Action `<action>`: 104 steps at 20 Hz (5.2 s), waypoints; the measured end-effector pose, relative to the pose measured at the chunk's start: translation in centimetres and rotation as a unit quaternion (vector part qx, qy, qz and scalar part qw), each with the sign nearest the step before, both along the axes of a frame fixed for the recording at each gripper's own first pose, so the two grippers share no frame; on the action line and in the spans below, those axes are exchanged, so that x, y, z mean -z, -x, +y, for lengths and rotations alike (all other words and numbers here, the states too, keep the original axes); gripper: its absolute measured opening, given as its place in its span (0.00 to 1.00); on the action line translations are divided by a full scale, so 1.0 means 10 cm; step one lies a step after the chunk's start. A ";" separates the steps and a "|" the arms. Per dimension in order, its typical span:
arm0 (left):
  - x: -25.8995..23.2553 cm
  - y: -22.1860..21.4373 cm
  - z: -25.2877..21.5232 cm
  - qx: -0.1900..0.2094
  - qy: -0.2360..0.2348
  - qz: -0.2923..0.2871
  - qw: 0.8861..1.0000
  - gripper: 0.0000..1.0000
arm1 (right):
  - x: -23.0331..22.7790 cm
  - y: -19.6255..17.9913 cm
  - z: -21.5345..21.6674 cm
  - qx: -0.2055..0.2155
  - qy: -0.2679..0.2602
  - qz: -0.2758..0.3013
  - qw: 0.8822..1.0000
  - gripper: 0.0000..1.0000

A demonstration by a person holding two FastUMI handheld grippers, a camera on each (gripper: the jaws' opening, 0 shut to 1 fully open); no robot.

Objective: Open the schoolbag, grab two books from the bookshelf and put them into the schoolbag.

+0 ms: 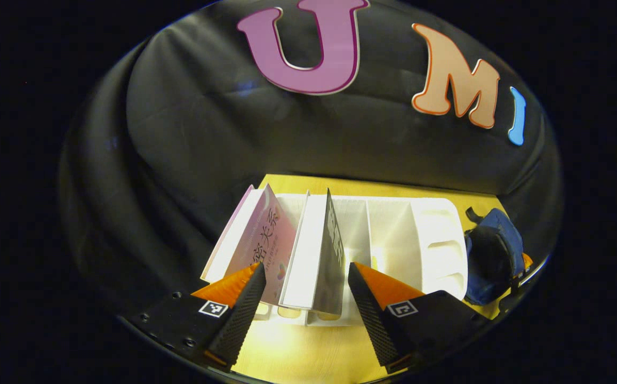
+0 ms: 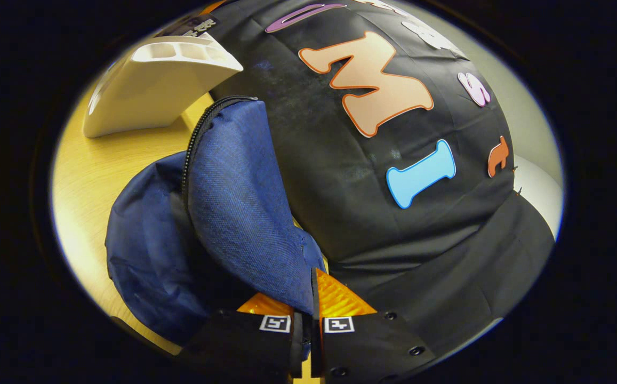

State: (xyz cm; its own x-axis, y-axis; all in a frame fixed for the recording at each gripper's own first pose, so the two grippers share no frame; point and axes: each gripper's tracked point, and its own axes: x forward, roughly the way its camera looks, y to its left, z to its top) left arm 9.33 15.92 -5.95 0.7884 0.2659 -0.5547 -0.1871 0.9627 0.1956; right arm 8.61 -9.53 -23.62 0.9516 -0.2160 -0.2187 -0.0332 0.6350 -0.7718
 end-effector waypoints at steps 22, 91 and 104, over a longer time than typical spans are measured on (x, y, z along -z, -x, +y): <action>0.58 -0.42 -0.22 0.057 0.027 0.247 0.967 0.59 | -0.03 0.02 -0.03 0.009 -0.005 0.000 1.000 0.07; 1.22 -0.03 -3.83 0.150 0.424 0.070 0.890 0.40 | -0.17 -0.01 -0.36 0.003 -0.207 -0.017 0.978 0.09; 1.94 -0.66 -4.67 0.220 0.482 0.038 0.848 0.39 | -0.29 0.01 -0.22 -0.012 -0.258 -0.038 0.965 0.09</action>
